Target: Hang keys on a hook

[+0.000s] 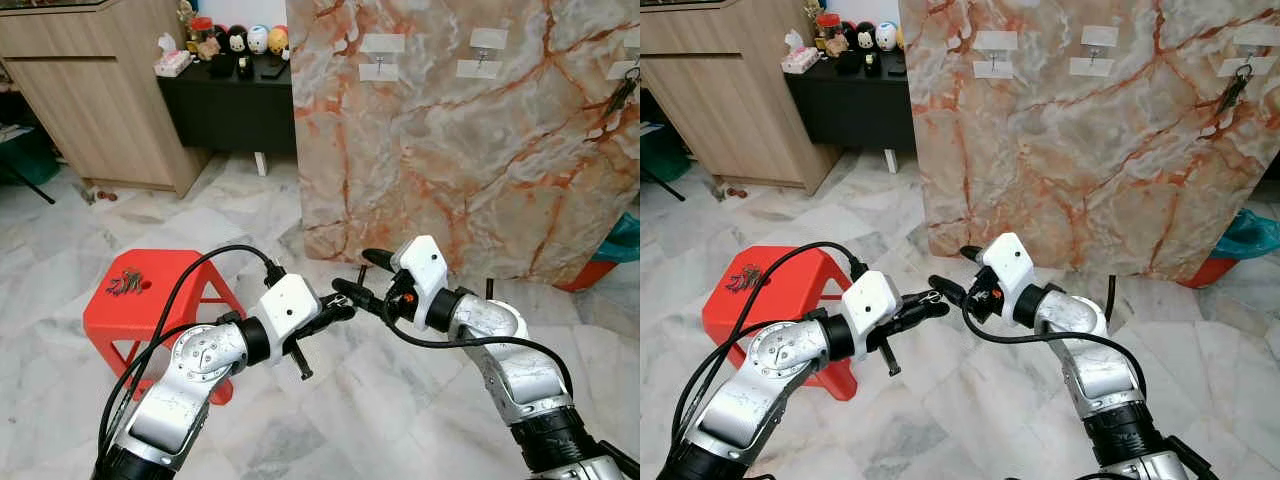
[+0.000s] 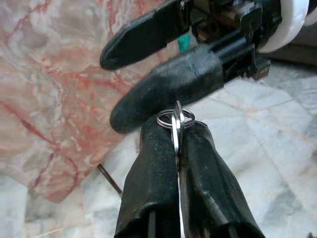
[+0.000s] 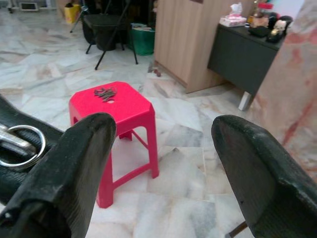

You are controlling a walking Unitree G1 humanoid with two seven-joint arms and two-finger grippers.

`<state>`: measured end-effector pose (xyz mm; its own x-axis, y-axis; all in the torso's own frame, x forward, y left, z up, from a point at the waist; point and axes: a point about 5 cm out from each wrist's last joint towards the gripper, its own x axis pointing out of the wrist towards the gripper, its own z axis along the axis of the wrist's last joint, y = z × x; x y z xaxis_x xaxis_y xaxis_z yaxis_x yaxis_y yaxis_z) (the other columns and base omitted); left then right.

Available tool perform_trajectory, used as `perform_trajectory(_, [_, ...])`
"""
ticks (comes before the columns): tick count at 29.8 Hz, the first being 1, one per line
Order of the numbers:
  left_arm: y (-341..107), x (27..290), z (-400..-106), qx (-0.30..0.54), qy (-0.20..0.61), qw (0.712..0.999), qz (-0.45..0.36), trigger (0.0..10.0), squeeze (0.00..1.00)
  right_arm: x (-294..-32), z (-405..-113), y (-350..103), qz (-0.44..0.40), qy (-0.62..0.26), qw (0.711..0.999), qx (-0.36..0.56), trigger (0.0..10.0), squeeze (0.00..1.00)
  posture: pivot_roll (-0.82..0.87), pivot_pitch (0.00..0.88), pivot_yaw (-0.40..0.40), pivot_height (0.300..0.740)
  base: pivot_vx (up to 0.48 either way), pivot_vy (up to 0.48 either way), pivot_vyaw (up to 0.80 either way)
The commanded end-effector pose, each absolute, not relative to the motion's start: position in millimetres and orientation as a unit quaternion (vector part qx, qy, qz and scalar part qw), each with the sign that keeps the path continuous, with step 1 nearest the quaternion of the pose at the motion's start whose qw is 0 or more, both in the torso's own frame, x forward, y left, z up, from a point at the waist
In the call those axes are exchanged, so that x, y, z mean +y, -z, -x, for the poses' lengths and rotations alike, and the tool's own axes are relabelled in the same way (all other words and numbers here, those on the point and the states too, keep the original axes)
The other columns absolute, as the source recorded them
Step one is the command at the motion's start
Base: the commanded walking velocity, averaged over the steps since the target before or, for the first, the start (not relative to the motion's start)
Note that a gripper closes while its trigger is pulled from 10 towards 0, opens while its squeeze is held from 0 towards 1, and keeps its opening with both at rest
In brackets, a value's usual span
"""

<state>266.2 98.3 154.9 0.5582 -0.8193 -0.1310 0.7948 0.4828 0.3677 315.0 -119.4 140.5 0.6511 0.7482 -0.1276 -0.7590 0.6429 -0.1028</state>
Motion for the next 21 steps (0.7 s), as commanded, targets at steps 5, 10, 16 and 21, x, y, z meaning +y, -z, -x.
perform_trajectory(5, [-156.5,98.1,-265.4,-0.037,0.471,0.855,-0.216,10.0,0.00,-119.4,-318.0,-149.8,0.070,-0.413,0.908,0.025,10.0,0.00,0.12,0.071,0.034,0.740,0.000,0.000,0.00])
perform_trajectory(10, [-157.1,98.7,-267.6,-0.043,0.461,0.859,-0.221,10.0,0.00,-116.7,-313.2,-143.5,0.086,-0.431,0.897,0.048,10.0,0.00,0.12,0.071,0.034,0.740,0.000,0.000,0.00])
perform_trajectory(16, [-161.8,102.6,-277.4,-0.058,0.425,0.872,-0.237,10.0,0.00,-116.1,-306.1,-132.9,0.107,-0.451,0.882,0.080,10.0,0.00,0.12,0.071,0.034,0.740,0.000,0.000,0.00])
perform_trajectory(21, [-160.5,101.8,-275.0,-0.056,0.429,0.871,-0.234,10.0,0.00,-115.6,-306.1,-134.2,0.105,-0.452,0.882,0.080,10.0,0.00,0.12,0.073,0.034,0.740,0.000,0.000,0.00])
